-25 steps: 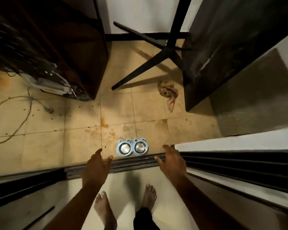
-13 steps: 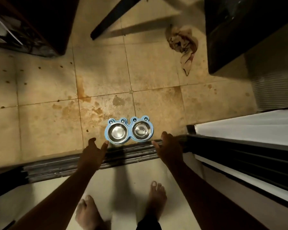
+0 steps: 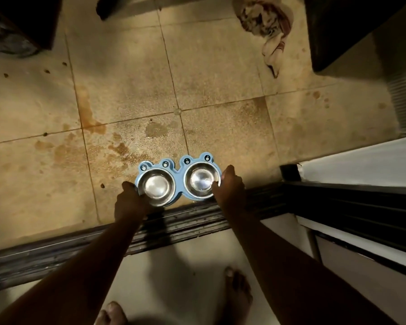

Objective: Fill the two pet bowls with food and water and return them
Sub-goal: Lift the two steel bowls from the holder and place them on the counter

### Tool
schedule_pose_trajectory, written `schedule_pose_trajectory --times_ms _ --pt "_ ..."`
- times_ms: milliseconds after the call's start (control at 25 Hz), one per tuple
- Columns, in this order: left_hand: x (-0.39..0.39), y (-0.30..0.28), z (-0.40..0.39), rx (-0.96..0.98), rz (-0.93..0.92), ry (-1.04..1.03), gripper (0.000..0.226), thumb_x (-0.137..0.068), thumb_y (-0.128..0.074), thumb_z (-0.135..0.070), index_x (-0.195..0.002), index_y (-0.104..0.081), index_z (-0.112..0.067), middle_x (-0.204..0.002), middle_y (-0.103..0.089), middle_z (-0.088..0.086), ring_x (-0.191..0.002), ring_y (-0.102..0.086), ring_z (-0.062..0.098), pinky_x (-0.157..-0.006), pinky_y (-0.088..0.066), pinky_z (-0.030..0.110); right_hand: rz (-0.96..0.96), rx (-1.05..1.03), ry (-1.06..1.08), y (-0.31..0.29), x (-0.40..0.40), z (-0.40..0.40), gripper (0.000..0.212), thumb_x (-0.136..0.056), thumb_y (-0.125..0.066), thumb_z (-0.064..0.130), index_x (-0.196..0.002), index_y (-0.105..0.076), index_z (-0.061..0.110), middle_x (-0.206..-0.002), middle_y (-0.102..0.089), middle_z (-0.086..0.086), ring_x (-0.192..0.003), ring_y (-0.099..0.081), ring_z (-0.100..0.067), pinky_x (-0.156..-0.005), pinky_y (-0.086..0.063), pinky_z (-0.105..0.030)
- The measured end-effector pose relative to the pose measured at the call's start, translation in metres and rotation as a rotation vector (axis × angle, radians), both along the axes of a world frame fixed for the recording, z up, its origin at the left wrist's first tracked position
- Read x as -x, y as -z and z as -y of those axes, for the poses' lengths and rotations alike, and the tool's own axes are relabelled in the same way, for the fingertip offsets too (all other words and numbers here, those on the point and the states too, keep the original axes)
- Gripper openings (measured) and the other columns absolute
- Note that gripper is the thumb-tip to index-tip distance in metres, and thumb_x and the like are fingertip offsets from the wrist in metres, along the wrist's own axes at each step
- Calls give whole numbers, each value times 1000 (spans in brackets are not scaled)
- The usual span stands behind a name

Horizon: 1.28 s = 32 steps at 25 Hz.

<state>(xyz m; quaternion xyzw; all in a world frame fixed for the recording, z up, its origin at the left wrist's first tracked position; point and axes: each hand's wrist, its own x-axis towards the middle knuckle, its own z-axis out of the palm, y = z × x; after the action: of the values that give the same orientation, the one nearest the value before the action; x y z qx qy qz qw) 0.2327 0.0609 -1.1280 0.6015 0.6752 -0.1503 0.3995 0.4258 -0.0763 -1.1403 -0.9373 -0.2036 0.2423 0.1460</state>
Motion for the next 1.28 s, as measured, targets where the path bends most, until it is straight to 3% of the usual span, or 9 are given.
schedule_pose_trajectory --times_ms 160,320,520,600,720,880,960,1040,1280 --pt "9 -51 -8 -77 150 98 38 -84 -67 -12 -116 -48 -15 -84 -72 18 -59 -66 25 -54 -51 33 -48 -30 29 -42 -3 4 8 -85 -61 0 -92 -60 -2 -87 -71 -24 -82 -70 -41 -65 -52 -40" --pt "28 -141 -7 -77 355 49 33 -90 -63 -18 -119 -47 -23 -73 -73 10 -57 -72 25 -64 -61 49 -28 -193 97 -145 6 10 6 -83 -72 5 -87 -70 1 -81 -75 -19 -73 -72 -33 -61 -55 -34" --pt "44 -333 -2 -95 485 -72 32 -93 -62 -20 -123 -50 -20 -75 -73 10 -53 -72 21 -63 -61 47 -198 -437 299 -322 31 35 15 -84 -74 24 -80 -72 9 -62 -64 -1 -58 -66 -19 -53 -60 -46" --pt "51 -406 0 -56 502 -74 31 -93 -61 -23 -121 -49 -27 -80 -74 12 -54 -73 25 -60 -61 49 -276 -478 367 -396 40 42 14 -87 -73 16 -81 -72 5 -60 -58 -4 -58 -62 -13 -49 -61 -39" --pt "64 -523 0 -41 559 2 28 -92 -61 -33 -116 -46 -38 -83 -74 9 -57 -74 27 -62 -61 51 -416 -559 521 -523 58 50 10 -90 -69 6 -82 -74 10 -68 -61 -10 -71 -68 -25 -54 -63 -39" --pt "84 -671 5 -65 646 11 30 -94 -58 -22 -122 -47 -24 -85 -74 13 -57 -73 24 -57 -59 38 -428 -635 646 -657 90 74 22 -90 -70 4 -74 -72 19 -74 -59 -18 -73 -68 -35 -53 -63 -35" --pt "94 -717 13 -55 698 20 31 -94 -59 -21 -123 -48 -21 -86 -73 14 -58 -73 25 -58 -58 39 -451 -663 672 -697 105 91 8 -91 -70 5 -84 -75 5 -75 -60 -20 -70 -69 -33 -53 -62 -33" --pt "102 -752 27 -31 749 46 26 -94 -60 -20 -118 -50 -22 -86 -73 13 -58 -73 26 -60 -57 40 -430 -655 690 -732 119 110 12 -92 -70 6 -98 -74 -3 -75 -64 -20 -63 -72 -30 -55 -63 -35" --pt "91 -823 72 66 865 164 25 -94 -61 -21 -118 -53 -19 -89 -74 13 -63 -74 28 -57 -58 35 -354 -722 755 -811 138 177 7 -92 -72 10 -94 -79 9 -75 -70 -23 -56 -73 -25 -63 -65 -45"
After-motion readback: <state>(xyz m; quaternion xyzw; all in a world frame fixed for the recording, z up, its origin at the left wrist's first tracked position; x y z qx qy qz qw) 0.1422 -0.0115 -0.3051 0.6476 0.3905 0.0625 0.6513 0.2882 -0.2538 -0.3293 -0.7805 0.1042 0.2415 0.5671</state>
